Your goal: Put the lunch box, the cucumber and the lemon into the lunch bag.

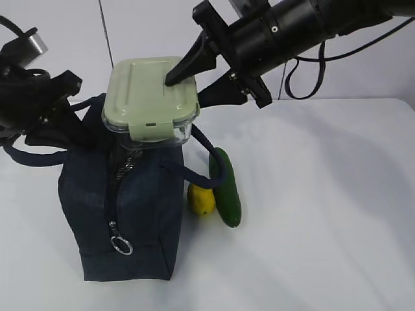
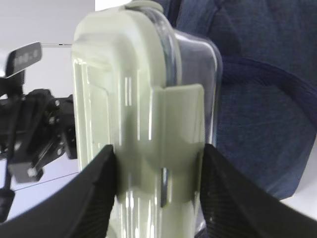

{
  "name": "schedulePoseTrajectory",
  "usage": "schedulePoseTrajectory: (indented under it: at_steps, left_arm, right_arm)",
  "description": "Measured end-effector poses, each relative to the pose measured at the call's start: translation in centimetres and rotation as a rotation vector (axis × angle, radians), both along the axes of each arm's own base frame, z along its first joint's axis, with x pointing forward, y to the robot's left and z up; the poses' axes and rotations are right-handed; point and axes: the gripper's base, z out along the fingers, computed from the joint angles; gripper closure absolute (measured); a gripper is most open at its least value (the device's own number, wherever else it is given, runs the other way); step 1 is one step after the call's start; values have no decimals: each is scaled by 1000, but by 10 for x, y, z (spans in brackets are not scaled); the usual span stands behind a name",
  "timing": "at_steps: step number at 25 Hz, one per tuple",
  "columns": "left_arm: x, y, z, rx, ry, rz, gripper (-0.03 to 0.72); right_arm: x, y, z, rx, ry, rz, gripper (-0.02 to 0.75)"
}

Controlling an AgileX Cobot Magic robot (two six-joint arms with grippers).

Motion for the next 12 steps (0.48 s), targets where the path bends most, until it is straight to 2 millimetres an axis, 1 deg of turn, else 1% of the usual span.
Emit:
schedulePoseTrajectory:
  at_steps: [7,12]
  left_arm:
    - [0,-1,0,-2,-3,-7,688]
    - [0,-2,1,-20,-9,-15,688]
  right_arm:
    - [-2,15,-10,-33,4,4,372]
    - [-3,13,-19,-154,8,4,373]
